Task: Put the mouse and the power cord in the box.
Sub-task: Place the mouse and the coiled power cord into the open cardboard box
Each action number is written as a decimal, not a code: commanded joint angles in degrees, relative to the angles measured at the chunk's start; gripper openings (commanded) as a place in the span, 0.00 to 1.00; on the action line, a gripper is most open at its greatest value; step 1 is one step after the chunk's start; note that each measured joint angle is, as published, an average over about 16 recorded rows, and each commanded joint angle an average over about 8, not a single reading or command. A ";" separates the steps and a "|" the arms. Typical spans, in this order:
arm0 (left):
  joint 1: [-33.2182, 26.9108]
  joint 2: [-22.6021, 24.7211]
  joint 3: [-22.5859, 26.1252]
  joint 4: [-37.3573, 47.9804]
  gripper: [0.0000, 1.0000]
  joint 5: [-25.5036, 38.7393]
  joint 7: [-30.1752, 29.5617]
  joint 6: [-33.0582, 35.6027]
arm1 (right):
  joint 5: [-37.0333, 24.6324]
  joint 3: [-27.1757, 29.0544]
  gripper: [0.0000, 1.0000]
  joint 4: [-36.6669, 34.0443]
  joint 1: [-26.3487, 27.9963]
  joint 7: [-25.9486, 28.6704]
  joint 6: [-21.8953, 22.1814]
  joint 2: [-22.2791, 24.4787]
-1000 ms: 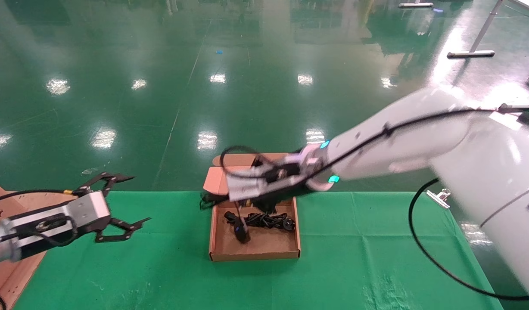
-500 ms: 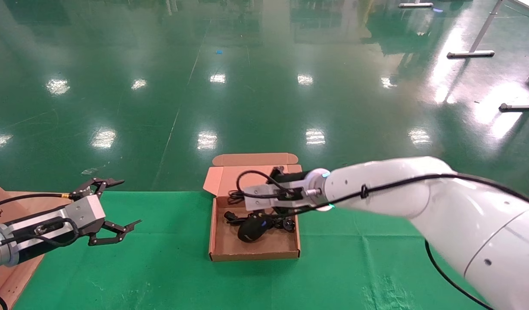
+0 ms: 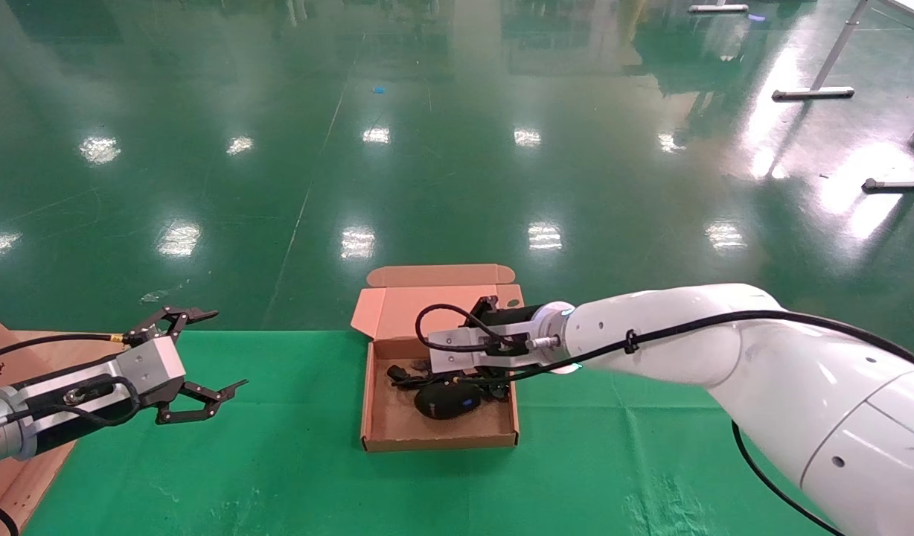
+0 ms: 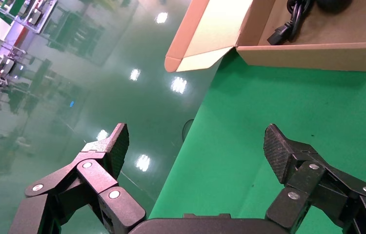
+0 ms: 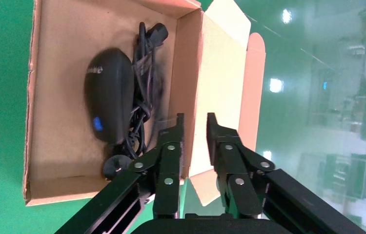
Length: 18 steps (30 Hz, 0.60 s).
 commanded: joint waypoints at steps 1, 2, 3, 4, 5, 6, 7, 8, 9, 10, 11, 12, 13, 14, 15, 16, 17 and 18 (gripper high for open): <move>-0.01 0.02 0.00 -0.03 1.00 0.01 0.00 -0.01 | -0.05 0.19 1.00 0.02 0.11 0.00 -0.19 0.01; -0.01 0.03 0.01 -0.04 1.00 0.02 0.00 -0.01 | -0.08 0.25 1.00 0.04 0.15 -0.01 -0.26 0.01; -0.01 0.03 0.01 -0.05 1.00 0.03 -0.01 -0.02 | -0.10 0.31 1.00 0.05 0.18 -0.01 -0.33 0.01; -0.01 0.03 0.01 -0.06 1.00 0.04 -0.01 -0.02 | -0.12 0.36 1.00 0.06 0.22 -0.01 -0.39 0.01; -0.02 0.04 0.01 -0.06 1.00 0.04 -0.01 -0.03 | -0.13 0.41 1.00 0.08 0.25 -0.02 -0.44 0.02; -0.02 0.05 0.03 -0.08 1.00 0.06 -0.02 -0.04 | -0.16 0.48 1.00 0.09 0.30 -0.02 -0.53 0.02; -0.02 0.06 0.03 -0.08 1.00 0.06 -0.02 -0.04 | -0.17 0.53 1.00 0.11 0.32 -0.02 -0.59 0.03; -0.03 0.06 0.03 -0.09 1.00 0.07 -0.02 -0.05 | -0.15 0.61 1.00 0.15 0.32 -0.02 -0.68 0.07; -0.03 0.06 0.03 -0.11 1.00 0.07 -0.04 -0.05 | -0.09 0.72 1.00 0.21 0.30 0.00 -0.78 0.13; 0.01 0.04 -0.01 -0.22 1.00 0.08 -0.15 -0.02 | 0.05 0.90 1.00 0.31 0.22 0.03 -0.95 0.25; 0.08 -0.01 -0.11 -0.47 1.00 0.08 -0.41 0.04 | 0.27 1.19 1.00 0.49 0.09 0.09 -1.20 0.45; 0.19 -0.10 -0.27 -0.85 1.00 0.09 -0.80 0.14 | 0.60 1.58 1.00 0.73 -0.12 0.18 -1.53 0.73; 0.36 -0.22 -0.50 -1.43 1.00 0.09 -1.38 0.30 | 1.07 2.11 1.00 1.06 -0.42 0.30 -1.99 1.13; 0.57 -0.38 -0.80 -2.12 1.00 0.09 -2.10 0.49 | 1.64 2.72 1.00 1.46 -0.80 0.44 -2.49 1.60; 0.82 -0.57 -1.15 -2.96 1.00 0.10 -2.95 0.72 | 2.29 3.44 1.00 1.92 -1.23 0.62 -3.11 2.15; 1.13 -0.79 -1.57 -3.98 1.00 0.11 -4.00 1.00 | 3.05 4.28 1.00 2.46 -1.73 0.81 -3.82 2.78; 1.47 -1.04 -2.04 -5.13 1.00 0.12 -5.17 1.32 | 3.86 5.18 1.00 3.04 -2.27 1.02 -4.59 3.46; 1.83 -1.30 -2.54 -6.31 1.00 0.14 -6.38 1.65 | 4.71 6.12 1.00 3.63 -2.82 1.24 -5.38 4.17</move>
